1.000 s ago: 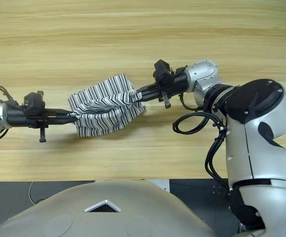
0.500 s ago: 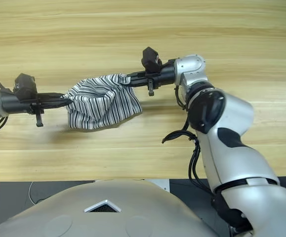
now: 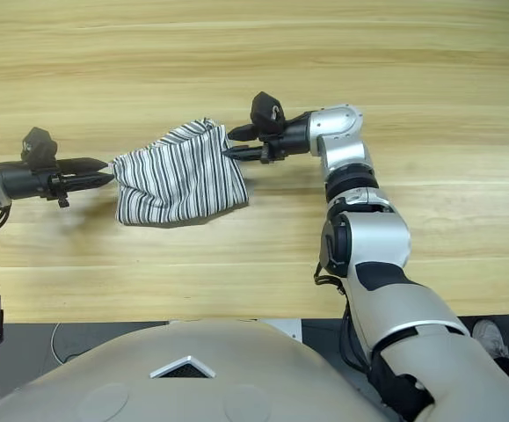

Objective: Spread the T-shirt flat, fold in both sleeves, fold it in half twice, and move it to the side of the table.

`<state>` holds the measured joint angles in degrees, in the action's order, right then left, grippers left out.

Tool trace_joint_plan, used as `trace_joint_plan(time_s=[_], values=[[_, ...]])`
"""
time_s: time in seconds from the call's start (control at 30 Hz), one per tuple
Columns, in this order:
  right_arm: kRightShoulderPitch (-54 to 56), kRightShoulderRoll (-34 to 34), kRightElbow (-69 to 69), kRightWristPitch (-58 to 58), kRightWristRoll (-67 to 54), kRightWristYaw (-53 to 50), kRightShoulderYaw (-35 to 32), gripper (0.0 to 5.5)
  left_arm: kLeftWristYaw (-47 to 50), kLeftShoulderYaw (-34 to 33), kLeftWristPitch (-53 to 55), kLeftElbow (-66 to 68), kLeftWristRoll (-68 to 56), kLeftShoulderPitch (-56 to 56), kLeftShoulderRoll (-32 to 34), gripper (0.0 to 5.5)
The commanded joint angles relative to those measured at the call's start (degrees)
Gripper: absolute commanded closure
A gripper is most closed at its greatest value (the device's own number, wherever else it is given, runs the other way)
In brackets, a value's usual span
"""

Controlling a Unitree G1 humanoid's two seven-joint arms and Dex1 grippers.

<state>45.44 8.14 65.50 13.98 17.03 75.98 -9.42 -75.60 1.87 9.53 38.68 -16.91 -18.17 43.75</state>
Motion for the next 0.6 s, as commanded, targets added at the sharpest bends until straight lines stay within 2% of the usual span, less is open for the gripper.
trace_joint_plan(time_s=[0.03, 0.13, 0.2, 0.3, 0.4, 0.5, 0.6], values=[[1.3, 1.9, 1.4, -1.0, -2.5, -6.7, 1.9, 3.80, 4.2, -2.4, -2.7, 8.7, 2.3, -5.5, -0.2, 3.79], [2.3, 3.2, 1.7, -1.1, -5.1, -9.2, 2.1, 3.80, 6.6, -4.0, -5.0, 13.3, 3.1, -7.7, -0.5, 3.79], [2.6, 3.9, 0.8, -0.7, -7.8, -9.2, 1.5, 3.80, 5.4, -5.2, -6.3, 11.0, 1.9, -6.8, -0.8, 3.79], [1.4, 3.1, -4.3, -0.7, -14.0, -6.3, 0.4, 3.80, -0.3, -7.2, -4.0, -6.5, -4.9, 0.9, -1.1, 3.79], [-3.4, 0.2, -15.8, -3.1, -20.2, -2.6, 1.7, 3.80, -1.9, -5.9, -0.4, -27.8, -9.9, 10.3, -0.8, 3.79], [-8.7, -2.0, -25.4, -6.2, -22.5, -0.8, 5.8, 3.80, -1.0, -4.1, 1.2, -37.8, -10.6, 15.1, -0.3, 3.79], [-13.6, -3.4, -32.1, -9.3, -23.3, -1.0, 10.4, 3.80, 0.2, -3.8, 2.2, -41.4, -10.2, 16.9, -0.1, 3.79]])
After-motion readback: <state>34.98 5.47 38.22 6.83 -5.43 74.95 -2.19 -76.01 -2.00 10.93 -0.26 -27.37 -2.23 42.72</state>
